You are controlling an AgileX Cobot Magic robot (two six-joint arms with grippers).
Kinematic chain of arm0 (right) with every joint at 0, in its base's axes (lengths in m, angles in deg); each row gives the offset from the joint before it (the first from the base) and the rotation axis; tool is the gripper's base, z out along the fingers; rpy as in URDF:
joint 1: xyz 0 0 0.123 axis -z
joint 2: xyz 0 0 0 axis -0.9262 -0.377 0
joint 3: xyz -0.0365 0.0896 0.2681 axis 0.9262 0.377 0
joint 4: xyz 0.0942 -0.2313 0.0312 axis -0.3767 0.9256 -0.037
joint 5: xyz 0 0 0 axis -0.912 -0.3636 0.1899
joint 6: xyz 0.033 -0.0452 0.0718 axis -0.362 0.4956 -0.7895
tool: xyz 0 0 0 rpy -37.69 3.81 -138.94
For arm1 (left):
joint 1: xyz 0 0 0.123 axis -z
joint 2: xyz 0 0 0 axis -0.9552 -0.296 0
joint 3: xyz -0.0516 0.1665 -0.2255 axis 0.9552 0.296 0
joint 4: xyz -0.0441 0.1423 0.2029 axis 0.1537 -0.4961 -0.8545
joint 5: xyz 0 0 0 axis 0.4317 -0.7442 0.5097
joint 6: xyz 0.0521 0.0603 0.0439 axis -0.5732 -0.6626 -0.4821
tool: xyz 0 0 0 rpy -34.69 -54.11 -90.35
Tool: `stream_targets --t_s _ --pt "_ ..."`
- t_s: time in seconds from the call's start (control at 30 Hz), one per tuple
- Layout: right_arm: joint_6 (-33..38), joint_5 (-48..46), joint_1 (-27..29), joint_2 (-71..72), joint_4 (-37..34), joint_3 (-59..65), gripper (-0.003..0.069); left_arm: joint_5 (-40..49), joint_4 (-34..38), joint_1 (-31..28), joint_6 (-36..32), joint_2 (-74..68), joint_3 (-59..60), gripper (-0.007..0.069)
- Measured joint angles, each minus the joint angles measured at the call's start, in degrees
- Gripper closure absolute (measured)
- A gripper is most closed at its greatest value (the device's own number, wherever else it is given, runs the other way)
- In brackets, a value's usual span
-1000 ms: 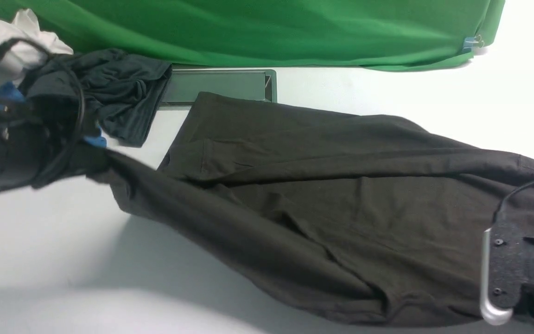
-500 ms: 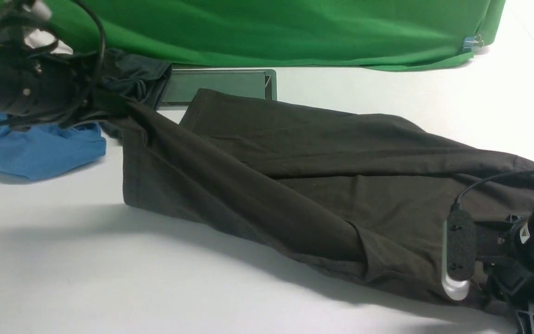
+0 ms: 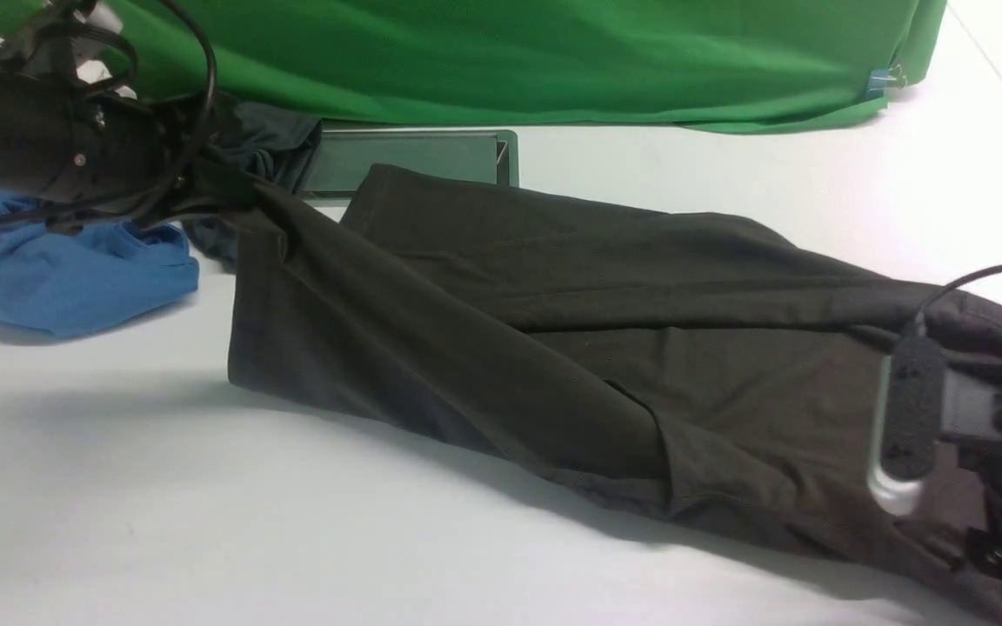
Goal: Fold a long-sleeved shirt on a white desktop.
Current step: 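Fold the black garment in half by bringing its near edge over to the far edge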
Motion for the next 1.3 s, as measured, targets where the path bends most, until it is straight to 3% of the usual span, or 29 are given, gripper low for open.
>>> stream_targets --t_s 0.07,0.23,0.33,0.67,0.9,1.3 --pt "0.8 -0.2 1.0 2.1 0.4 1.9 0.0022 0.0 0.1 0.0 -0.3 0.0 0.0 0.0597" --pt "0.8 -1.0 3.8 4.9 2.0 8.1 0.0258 0.0 0.1 0.0 -0.5 0.0 0.0 0.0597" --pt "0.5 -1.0 3.8 6.0 2.0 10.7 0.0314 0.0 0.1 0.0 -0.5 0.0 0.0 0.0597" --pt "0.2 3.5 3.9 6.7 4.2 17.4 0.029 0.0 0.1 0.0 -0.7 0.0 0.0 0.0597" --pt "-9.6 11.8 5.6 5.4 14.7 19.2 0.0359 0.0 0.1 0.0 -1.0 0.0 0.0 0.0597" --pt "-9.5 15.5 5.9 5.3 14.5 17.5 0.0393 -0.1 0.1 0.0 -2.0 0.0 0.0 0.0597"
